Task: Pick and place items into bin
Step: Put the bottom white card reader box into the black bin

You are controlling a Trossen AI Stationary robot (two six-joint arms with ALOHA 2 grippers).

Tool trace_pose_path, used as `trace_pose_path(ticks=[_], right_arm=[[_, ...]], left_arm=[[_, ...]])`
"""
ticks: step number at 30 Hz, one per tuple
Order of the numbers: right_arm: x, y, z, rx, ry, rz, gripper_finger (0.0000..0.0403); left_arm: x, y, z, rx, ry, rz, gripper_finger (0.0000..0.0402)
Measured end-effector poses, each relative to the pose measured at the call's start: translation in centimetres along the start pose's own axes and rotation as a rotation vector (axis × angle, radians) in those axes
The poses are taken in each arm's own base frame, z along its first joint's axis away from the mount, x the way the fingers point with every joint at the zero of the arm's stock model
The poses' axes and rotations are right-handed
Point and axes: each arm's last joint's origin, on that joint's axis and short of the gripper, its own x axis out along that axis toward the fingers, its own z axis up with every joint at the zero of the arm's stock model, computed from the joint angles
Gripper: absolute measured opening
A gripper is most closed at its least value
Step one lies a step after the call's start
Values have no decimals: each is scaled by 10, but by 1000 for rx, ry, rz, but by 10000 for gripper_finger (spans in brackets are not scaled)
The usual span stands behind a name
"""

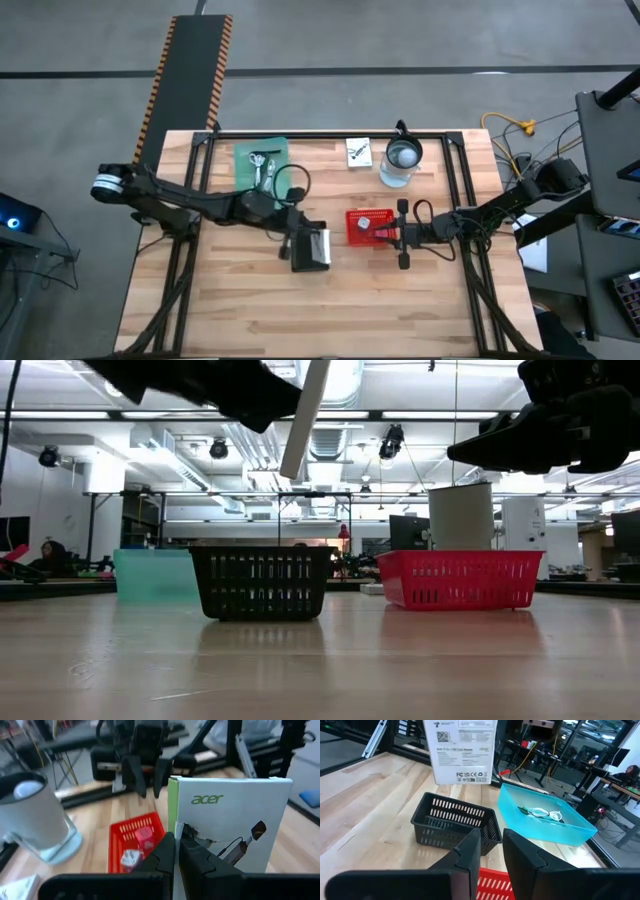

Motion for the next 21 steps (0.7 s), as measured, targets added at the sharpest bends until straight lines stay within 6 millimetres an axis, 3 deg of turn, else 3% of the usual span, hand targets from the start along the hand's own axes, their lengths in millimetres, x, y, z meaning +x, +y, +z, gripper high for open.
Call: trace_pose_path(ticks=[10,21], right_arm=[[0,0,0,0,0,0,80],[0,0,0,0,1,0,68]], left_arm=[[-11,4,-48,-2,-133,21,0],[-19,1,-73,6,-170,-9,0]])
